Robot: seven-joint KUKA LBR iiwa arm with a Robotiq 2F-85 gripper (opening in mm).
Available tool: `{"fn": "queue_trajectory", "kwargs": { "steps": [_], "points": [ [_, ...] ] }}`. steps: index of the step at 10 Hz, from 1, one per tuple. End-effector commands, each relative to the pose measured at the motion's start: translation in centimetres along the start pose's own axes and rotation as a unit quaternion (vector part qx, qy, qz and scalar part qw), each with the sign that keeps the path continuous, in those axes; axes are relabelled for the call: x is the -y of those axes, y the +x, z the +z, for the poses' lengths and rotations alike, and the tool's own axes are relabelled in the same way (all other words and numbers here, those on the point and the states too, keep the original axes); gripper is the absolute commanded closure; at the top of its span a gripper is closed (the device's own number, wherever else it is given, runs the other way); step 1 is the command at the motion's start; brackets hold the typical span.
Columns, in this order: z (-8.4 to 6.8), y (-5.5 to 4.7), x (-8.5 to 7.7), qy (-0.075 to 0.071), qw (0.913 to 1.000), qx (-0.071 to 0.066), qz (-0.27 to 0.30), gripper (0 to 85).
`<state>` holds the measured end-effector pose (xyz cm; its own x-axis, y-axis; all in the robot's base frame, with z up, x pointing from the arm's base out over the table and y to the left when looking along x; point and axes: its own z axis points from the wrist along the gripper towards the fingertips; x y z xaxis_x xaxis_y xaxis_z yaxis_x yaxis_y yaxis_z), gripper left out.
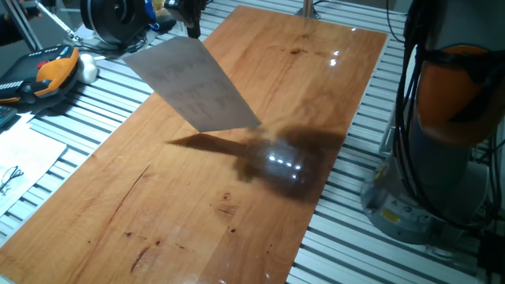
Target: Flip over and spread out the paper that is laid flat on the table
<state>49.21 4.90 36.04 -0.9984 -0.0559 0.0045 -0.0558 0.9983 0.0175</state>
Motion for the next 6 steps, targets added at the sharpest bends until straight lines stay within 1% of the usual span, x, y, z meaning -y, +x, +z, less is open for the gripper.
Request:
{"fn": "queue_trajectory", "kwargs": {
  "steps": [1, 2, 3, 4, 6],
  "points": [
    [-0.9, 0.5, 0.0, 0.020, 0.9993, -0.033, 0.004, 85.0],
    [-1.8, 1.2, 0.1, 0.017, 0.9993, -0.033, 0.006, 85.0],
    [-2.7, 1.6, 0.1, 0.017, 0.9995, -0.026, 0.004, 85.0],
    [-3.4, 1.8, 0.3, 0.019, 0.9997, -0.016, 0.003, 85.0],
    [-4.1, 1.7, 0.2, -0.012, 0.9999, 0.006, 0.005, 85.0]
  ]
}}
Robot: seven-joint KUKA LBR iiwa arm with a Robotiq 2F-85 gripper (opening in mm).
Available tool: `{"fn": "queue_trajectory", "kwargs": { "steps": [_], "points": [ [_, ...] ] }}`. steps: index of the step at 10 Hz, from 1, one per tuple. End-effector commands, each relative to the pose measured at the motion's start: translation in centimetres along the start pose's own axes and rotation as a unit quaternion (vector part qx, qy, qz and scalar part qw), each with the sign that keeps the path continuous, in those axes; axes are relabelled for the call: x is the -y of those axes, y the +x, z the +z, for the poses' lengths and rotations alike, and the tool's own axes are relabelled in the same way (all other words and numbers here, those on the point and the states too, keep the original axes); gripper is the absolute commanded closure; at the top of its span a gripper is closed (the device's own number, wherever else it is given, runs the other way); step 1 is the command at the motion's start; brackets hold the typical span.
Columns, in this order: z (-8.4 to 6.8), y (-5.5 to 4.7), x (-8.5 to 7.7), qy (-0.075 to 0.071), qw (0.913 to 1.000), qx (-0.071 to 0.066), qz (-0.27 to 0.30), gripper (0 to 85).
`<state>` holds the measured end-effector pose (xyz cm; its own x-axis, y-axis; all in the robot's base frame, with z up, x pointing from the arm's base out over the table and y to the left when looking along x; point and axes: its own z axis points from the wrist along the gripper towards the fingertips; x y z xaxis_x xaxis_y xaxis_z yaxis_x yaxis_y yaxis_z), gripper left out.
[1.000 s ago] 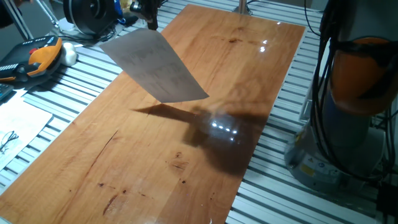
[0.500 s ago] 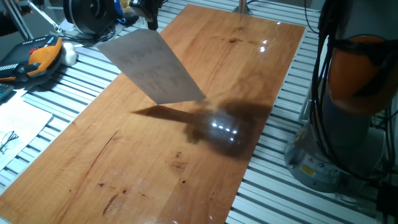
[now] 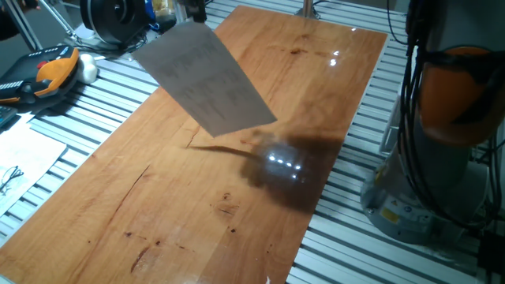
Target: Flip over and spread out the paper that is laid flat on the table
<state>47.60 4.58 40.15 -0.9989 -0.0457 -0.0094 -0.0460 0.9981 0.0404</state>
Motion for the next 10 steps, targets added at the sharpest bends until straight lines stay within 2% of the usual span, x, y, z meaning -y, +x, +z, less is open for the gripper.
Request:
{"fn": "queue_trajectory", "kwargs": {
  "steps": [1, 4, 6, 8, 10],
  "points": [
    [0.0, 0.0, 0.0, -0.003, 1.0000, 0.007, -0.006, 85.0],
    [0.4, -0.1, -0.6, -0.005, 0.9998, 0.012, -0.012, 85.0],
    [1.5, 0.0, -1.6, 0.001, 0.9998, 0.015, -0.015, 85.0],
    [2.1, 0.4, -2.4, -0.002, 0.9998, 0.018, -0.012, 85.0],
    [2.2, 0.7, -2.6, 0.005, 0.9997, 0.015, -0.016, 85.0]
  ]
}}
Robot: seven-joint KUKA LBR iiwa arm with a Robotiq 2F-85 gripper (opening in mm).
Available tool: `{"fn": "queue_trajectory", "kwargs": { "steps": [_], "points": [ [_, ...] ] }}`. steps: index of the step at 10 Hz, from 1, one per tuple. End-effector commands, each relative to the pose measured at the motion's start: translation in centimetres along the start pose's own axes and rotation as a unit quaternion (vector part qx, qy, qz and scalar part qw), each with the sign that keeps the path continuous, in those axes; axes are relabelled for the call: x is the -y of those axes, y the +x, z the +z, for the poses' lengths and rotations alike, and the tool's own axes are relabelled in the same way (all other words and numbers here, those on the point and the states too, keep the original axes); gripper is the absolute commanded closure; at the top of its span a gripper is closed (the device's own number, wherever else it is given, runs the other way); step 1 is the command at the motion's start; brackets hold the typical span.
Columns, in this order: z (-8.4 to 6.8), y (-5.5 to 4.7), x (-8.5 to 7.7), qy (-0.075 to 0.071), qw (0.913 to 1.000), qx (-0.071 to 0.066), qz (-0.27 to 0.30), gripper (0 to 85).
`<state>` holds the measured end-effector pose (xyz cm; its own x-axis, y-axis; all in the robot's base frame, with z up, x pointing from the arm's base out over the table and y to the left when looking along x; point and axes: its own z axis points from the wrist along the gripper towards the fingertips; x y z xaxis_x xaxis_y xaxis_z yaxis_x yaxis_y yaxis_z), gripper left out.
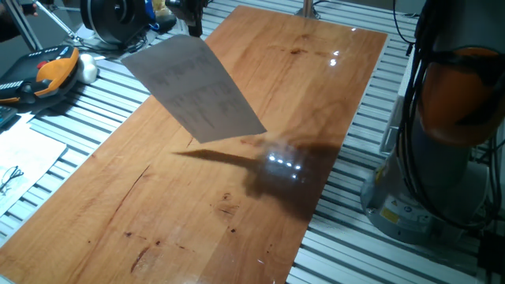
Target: Flip over and spread out the paper that is laid flat on the table
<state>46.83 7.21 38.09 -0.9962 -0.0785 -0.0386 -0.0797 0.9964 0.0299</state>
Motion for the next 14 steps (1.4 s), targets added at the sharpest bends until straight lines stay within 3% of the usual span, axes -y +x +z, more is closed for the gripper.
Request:
{"fn": "queue_trajectory", "kwargs": {
  "steps": [1, 3, 4, 5, 6, 7, 9, 11, 13, 14],
  "points": [
    [0.1, 0.1, -0.1, -0.004, 1.0000, -0.005, -0.002, 85.0],
    [0.0, 0.8, -0.6, -0.017, 0.9998, -0.009, 0.003, 85.0],
    [0.2, 1.3, -0.9, -0.013, 0.9999, -0.007, 0.005, 85.0],
    [1.5, 1.2, -1.4, -0.004, 1.0000, 0.001, 0.006, 85.0],
    [2.9, 1.0, -1.8, -0.010, 0.9999, 0.002, 0.014, 85.0],
    [3.2, 1.4, -2.3, -0.021, 0.9995, 0.009, 0.021, 85.0],
    [1.2, 3.1, -2.4, -0.013, 0.9995, 0.007, 0.026, 85.0],
    [1.9, 2.4, -2.2, -0.009, 0.9997, 0.006, 0.021, 85.0],
    [3.9, 0.4, -1.5, -0.011, 0.9999, 0.008, 0.011, 85.0],
    [3.8, -0.4, -0.9, -0.009, 0.9999, 0.004, 0.005, 85.0]
  ]
}}
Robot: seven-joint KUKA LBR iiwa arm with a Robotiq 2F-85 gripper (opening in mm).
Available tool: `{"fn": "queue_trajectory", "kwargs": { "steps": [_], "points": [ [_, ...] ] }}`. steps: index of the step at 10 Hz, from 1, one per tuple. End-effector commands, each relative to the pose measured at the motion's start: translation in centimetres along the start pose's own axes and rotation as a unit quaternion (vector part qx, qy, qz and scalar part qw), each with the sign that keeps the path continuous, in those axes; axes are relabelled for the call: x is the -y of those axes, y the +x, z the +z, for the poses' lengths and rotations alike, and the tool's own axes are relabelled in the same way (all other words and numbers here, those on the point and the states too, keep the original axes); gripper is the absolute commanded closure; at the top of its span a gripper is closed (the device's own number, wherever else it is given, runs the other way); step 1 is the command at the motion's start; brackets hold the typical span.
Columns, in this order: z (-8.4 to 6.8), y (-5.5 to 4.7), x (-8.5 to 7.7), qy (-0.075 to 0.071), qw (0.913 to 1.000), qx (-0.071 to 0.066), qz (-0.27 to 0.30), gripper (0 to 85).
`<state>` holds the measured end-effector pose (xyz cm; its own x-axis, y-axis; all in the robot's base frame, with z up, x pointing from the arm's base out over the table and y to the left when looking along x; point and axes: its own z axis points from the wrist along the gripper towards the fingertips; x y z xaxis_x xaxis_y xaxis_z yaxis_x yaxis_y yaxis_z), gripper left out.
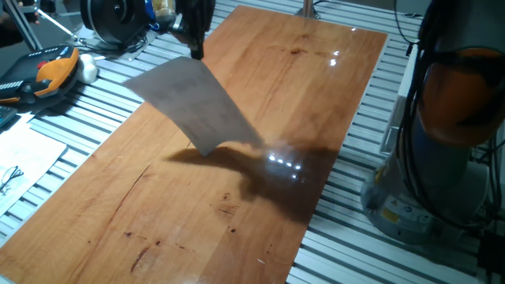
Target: Flip over and spread out the paper that is laid flat on the table
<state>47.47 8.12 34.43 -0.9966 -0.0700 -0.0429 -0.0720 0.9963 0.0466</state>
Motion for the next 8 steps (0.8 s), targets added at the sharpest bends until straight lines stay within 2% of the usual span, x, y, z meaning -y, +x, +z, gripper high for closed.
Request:
{"fn": "queue_trajectory", "kwargs": {
  "steps": [1, 3, 4, 7, 8],
  "points": [
    [-0.3, -0.7, 0.5, 0.001, 1.0000, -0.006, -0.005, 85.0],
    [-1.0, -2.5, 2.5, 0.011, 0.9995, -0.016, -0.026, 85.0],
    [-0.9, -3.3, 3.2, 0.016, 0.9991, -0.017, -0.035, 85.0],
    [1.3, -4.7, 5.0, 0.029, 0.9978, -0.002, -0.059, 85.0],
    [1.7, -5.0, 5.5, 0.036, 0.9973, -0.001, -0.065, 85.0]
  ]
}}
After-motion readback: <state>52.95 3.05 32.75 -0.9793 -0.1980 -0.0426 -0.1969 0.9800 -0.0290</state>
